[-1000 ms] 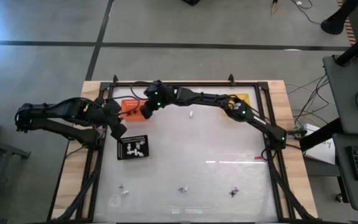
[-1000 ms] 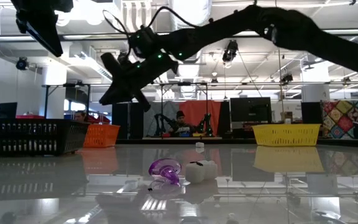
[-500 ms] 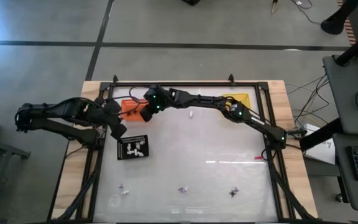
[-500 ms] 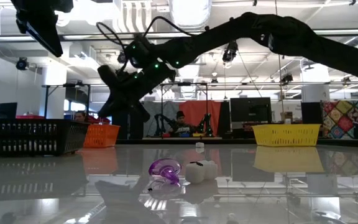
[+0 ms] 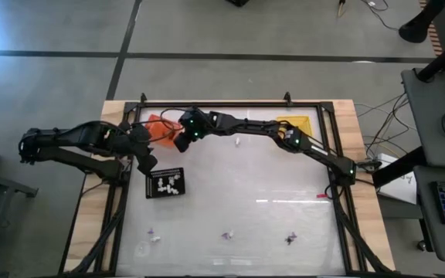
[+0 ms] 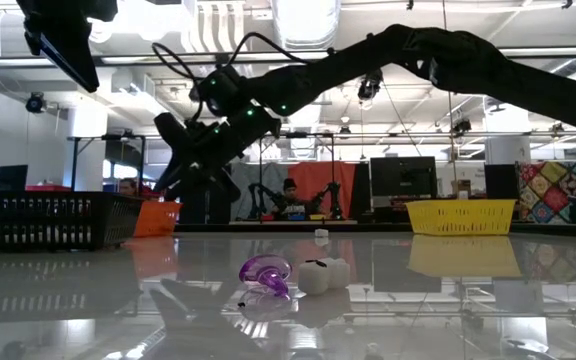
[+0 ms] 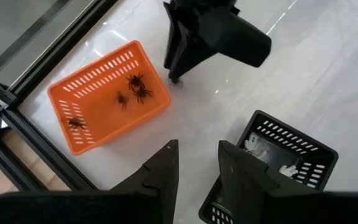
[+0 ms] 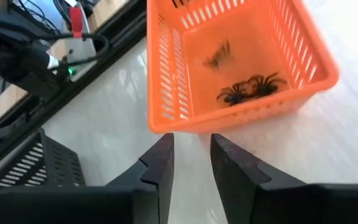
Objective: Sort Halloween decoration
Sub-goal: Put the black spider toy into the orange bin
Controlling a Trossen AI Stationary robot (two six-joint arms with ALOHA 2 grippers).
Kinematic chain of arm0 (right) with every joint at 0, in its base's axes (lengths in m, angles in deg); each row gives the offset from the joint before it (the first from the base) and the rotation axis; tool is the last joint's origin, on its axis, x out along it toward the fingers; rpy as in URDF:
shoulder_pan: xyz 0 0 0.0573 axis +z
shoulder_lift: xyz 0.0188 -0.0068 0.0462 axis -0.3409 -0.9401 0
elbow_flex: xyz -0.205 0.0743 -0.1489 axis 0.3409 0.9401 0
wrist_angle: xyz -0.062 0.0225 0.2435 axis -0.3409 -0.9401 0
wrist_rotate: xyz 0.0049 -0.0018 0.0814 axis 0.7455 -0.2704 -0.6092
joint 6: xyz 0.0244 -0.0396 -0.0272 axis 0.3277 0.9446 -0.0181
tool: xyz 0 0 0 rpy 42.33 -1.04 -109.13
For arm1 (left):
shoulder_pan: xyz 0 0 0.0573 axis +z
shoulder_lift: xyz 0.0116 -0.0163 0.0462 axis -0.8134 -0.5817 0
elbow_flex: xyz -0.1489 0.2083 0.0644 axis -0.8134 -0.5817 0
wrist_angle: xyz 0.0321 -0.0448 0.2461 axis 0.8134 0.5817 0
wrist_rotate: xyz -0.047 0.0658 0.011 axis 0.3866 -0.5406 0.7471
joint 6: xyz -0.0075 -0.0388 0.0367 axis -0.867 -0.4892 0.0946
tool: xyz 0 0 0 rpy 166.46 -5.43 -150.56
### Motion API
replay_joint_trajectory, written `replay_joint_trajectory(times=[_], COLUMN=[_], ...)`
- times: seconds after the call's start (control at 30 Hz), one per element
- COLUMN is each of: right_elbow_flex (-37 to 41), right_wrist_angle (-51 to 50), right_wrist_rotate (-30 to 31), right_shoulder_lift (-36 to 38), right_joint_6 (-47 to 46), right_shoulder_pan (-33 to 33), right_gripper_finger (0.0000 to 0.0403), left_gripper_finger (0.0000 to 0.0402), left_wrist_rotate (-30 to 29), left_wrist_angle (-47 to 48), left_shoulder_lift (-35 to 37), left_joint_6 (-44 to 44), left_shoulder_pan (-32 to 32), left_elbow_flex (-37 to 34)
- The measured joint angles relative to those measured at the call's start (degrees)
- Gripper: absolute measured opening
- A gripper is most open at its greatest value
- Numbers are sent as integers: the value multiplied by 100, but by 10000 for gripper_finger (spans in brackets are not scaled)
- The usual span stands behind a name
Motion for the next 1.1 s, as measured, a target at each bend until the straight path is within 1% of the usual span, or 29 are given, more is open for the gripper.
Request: replay_joint_trajectory(times=[0.2,0.4,0.5,0.6,0.7,0.77,1.1], right_elbow_flex=[-4,-4,-2,0,4,4,11], right_wrist_angle=[103,-411,-560,-497,-311,-162,67], right_wrist_rotate=[-3,4,319,532,540,539,542], right_shoulder_lift=[10,16,16,16,-9,-62,-430], right_joint_6=[31,111,329,480,536,738,849], right_shoulder_pan=[-2,-9,-11,-16,-49,-68,-86], right_gripper_finger=[92,88,92,97,97,95,91], left_gripper_finger=[96,96,96,96,96,96,96], left_wrist_rotate=[-1,-1,-1,-1,-1,-1,-1], left_wrist_angle=[0,-1,-3,-22,-56,-92,-129], left_shoulder_lift=[0,0,0,0,0,0,-57], left_joint_6=[-18,-96,-111,-111,-111,-111,-109], left_shoulder_pan=[-2,0,0,2,2,2,2], left_elbow_flex=[0,0,0,0,0,0,0])
